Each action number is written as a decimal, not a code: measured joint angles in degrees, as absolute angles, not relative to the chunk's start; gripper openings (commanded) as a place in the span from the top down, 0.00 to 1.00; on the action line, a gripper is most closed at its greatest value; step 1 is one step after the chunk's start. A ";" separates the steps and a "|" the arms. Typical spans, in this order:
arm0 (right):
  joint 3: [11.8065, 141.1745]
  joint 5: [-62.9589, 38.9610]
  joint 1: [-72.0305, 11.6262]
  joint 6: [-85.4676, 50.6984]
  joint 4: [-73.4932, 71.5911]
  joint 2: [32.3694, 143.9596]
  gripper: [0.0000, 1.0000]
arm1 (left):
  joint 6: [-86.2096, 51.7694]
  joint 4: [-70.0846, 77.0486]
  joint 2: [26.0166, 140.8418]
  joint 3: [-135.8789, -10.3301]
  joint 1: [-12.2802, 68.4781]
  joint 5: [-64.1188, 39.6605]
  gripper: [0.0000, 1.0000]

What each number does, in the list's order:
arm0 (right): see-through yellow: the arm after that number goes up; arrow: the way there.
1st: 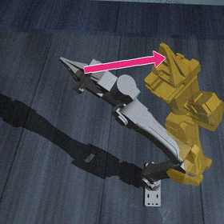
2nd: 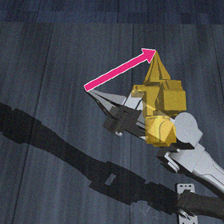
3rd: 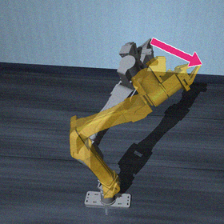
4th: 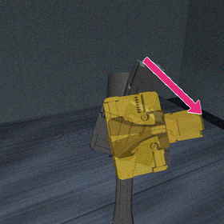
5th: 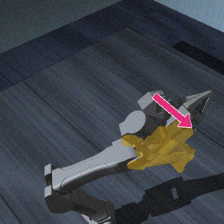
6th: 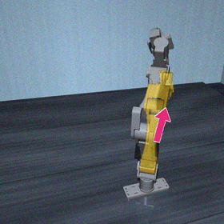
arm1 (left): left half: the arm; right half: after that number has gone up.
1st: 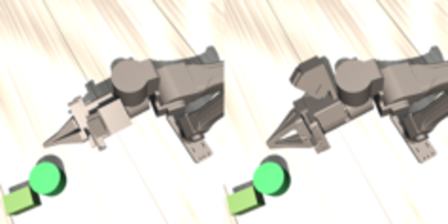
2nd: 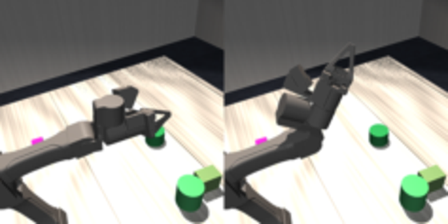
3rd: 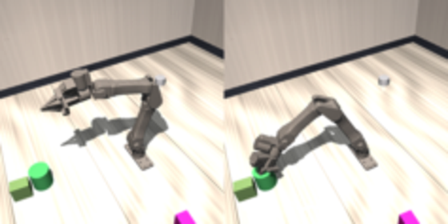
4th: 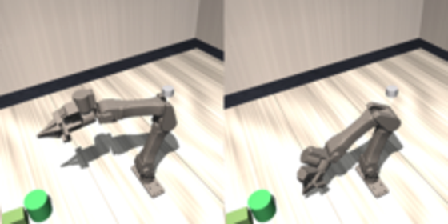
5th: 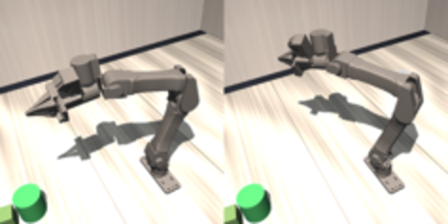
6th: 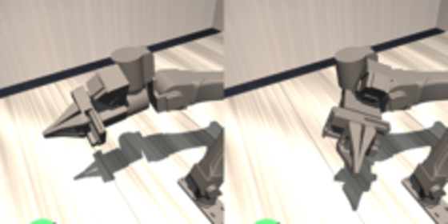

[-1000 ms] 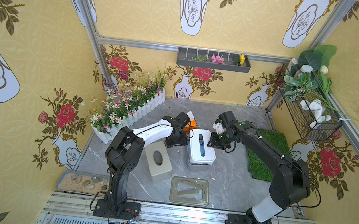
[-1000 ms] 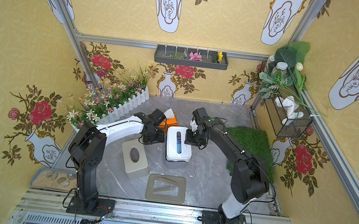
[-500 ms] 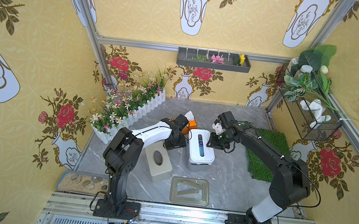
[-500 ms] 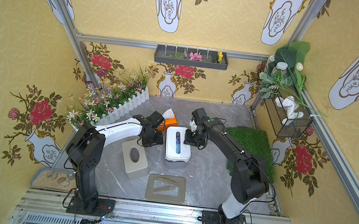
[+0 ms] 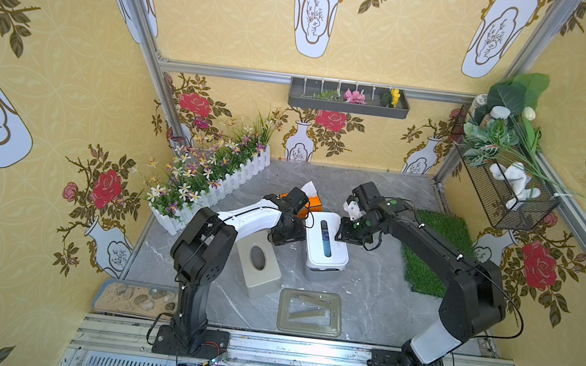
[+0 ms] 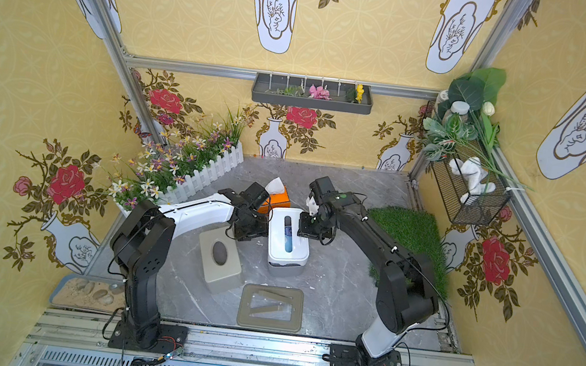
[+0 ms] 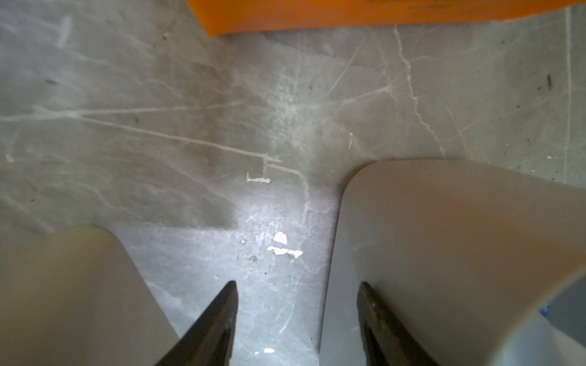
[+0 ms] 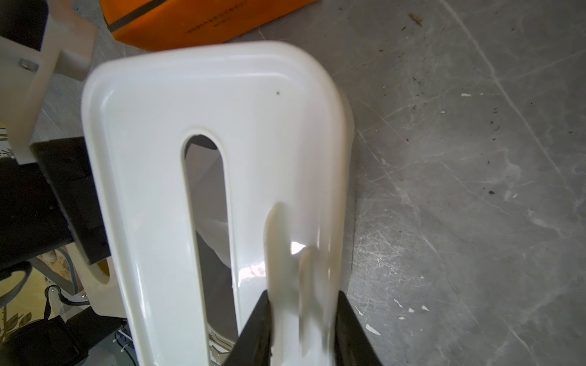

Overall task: Put the tissue paper into the tissue box
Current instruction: Close the box lid on the tissue box.

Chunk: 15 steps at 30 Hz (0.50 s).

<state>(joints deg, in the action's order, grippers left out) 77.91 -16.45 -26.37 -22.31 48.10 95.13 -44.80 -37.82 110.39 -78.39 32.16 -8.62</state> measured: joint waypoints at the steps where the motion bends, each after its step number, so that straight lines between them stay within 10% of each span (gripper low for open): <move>1: 78.02 -16.38 -26.48 -22.31 48.12 95.13 0.94 | -44.80 -37.85 110.45 -78.39 32.16 -8.78 0.46; 15: 78.61 -15.49 -27.27 -22.28 48.38 96.31 0.94 | -44.82 -38.19 105.75 -76.34 30.30 -7.64 0.50</move>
<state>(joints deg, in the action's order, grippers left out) 78.61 -15.49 -27.27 -22.28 48.38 96.31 -44.82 -38.20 105.75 -76.34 30.30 -7.64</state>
